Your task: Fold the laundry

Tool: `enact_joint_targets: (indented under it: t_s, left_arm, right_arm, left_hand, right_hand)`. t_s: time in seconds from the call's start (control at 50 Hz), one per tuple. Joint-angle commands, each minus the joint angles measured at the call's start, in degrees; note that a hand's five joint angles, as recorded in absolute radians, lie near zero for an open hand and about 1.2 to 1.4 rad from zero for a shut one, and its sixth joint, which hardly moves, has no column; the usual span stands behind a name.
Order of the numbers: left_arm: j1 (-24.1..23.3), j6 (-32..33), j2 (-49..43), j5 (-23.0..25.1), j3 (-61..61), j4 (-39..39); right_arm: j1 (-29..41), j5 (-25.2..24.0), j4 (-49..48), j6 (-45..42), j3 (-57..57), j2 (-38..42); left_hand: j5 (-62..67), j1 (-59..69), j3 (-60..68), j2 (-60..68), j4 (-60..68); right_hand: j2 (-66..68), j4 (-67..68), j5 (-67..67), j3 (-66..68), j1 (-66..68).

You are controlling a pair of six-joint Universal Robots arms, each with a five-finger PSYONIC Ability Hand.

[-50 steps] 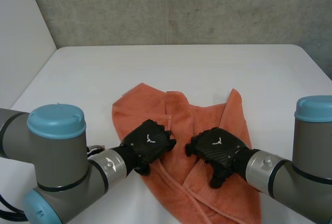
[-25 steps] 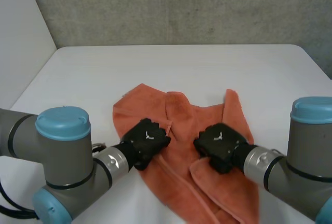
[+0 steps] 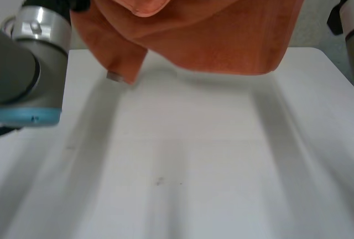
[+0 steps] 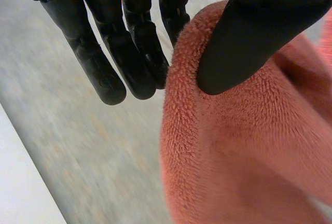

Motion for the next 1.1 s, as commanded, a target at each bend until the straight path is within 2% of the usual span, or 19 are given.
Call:
enact_joint_targets:
  t_s: [0.02,0.16,0.24,0.26,0.32,0.42,0.44,0.5,0.62,0.68,0.72,0.78,0.8,0.88,0.96,1.1]
  left_arm:
    - [0.23,0.34,1.07,0.54,-16.67,-0.54]
    - [-0.12,0.42,-0.16,0.63,-30.57,-2.38]
    - [-1.52,0.34,-2.18,0.46,-33.39,-5.55]
    - [-3.96,0.25,-2.70,0.28,-33.82,-8.42]
    - [-5.74,-0.01,-2.44,0.28,-33.74,-11.51]
    - [-6.80,0.33,-0.78,0.54,-32.87,-14.77]
    - [-6.62,0.34,-0.34,0.63,-32.51,-14.86]
    - [-5.48,0.16,0.46,0.72,-30.50,-14.86]
    - [0.15,0.34,0.55,2.57,-28.29,-15.04]
    - [5.49,1.47,0.55,9.40,-26.19,-15.22]
    - [10.14,4.45,0.37,16.59,-25.22,-16.18]
    - [13.41,7.97,-0.15,22.24,-24.87,-16.88]
    - [15.16,10.33,-0.59,25.73,-24.34,-17.06]
    - [17.37,15.26,-4.54,32.86,-22.41,-18.29]
    - [18.25,18.87,-8.84,35.87,-19.17,-21.62]
    - [17.46,21.69,-16.06,35.79,-10.72,-30.32]
  right_arm:
    - [-3.31,-9.52,1.32,-2.63,10.82,-0.33]
    - [-6.40,-14.02,10.45,-11.16,17.07,3.44]
    - [-7.10,-13.06,15.02,-20.90,18.66,8.89]
    - [-7.19,-12.88,15.38,-21.88,18.83,9.25]
    - [-9.11,-12.70,15.83,-24.52,19.10,9.25]
    - [-11.06,-12.44,15.83,-24.62,19.10,9.17]
    - [-11.14,-12.44,15.83,-24.62,19.01,9.17]
    - [-11.23,-12.61,15.83,-24.44,19.36,9.25]
    - [-11.41,-12.61,15.74,-24.27,19.54,9.52]
    - [-11.41,-12.70,15.65,-24.27,19.54,9.87]
    - [-11.41,-12.70,15.65,-24.36,19.54,10.05]
    - [-11.23,-12.79,15.56,-24.44,19.54,11.01]
    - [-11.23,-12.88,15.48,-24.53,19.54,11.36]
    - [-11.23,-12.96,15.47,-24.53,19.45,11.71]
    - [-11.15,-13.05,15.47,-24.62,19.45,12.24]
    - [-10.97,-13.05,15.56,-24.97,19.63,13.12]
  left_hand:
    - [14.50,16.00,11.87,11.44,11.72]
    - [14.50,16.00,11.87,11.44,11.72]
    - [14.50,16.00,11.87,11.44,11.72]
    - [14.50,16.00,11.87,11.44,11.72]
    - [14.50,16.00,11.87,11.44,11.72]
    - [-40.39,-38.89,-43.02,-43.45,-43.17]
    - [-43.81,-42.31,-46.44,-46.87,-46.59]
    - [-43.85,-42.35,-46.48,-46.91,-46.63]
    - [-44.02,-42.52,-46.65,-47.08,-46.80]
    - [-43.34,-41.84,-45.97,-46.40,-46.12]
    - [-42.51,-41.01,-45.14,-45.57,-45.29]
    - [-42.50,-41.00,-45.13,-45.56,-45.28]
    - [-41.50,-40.00,-44.13,-44.56,-44.28]
    - [-39.15,-37.65,-41.78,-42.21,-41.93]
    - [-37.96,-36.46,-40.59,-41.02,-40.74]
    - [-33.93,-32.43,-36.56,-36.99,-36.71]
  right_hand:
    - [12.57,11.95,13.50,12.53,23.90]
    - [12.57,11.95,13.50,12.53,23.90]
    - [12.57,11.95,13.50,12.53,23.90]
    - [12.57,11.95,13.50,12.53,23.90]
    - [12.57,11.95,13.50,12.53,23.90]
    - [12.57,11.95,13.50,12.53,23.90]
    - [12.57,11.95,13.50,12.53,23.90]
    - [12.57,11.95,13.50,12.53,23.90]
    - [12.57,11.95,13.50,12.53,23.90]
    - [12.57,11.95,13.50,12.53,23.90]
    - [12.57,11.95,13.50,12.53,23.90]
    - [12.57,11.95,13.50,12.53,23.90]
    - [12.57,11.95,13.50,12.53,23.90]
    - [12.57,11.95,13.50,12.53,23.90]
    - [12.57,11.95,13.50,12.53,23.90]
    - [12.57,11.95,13.50,12.53,23.90]
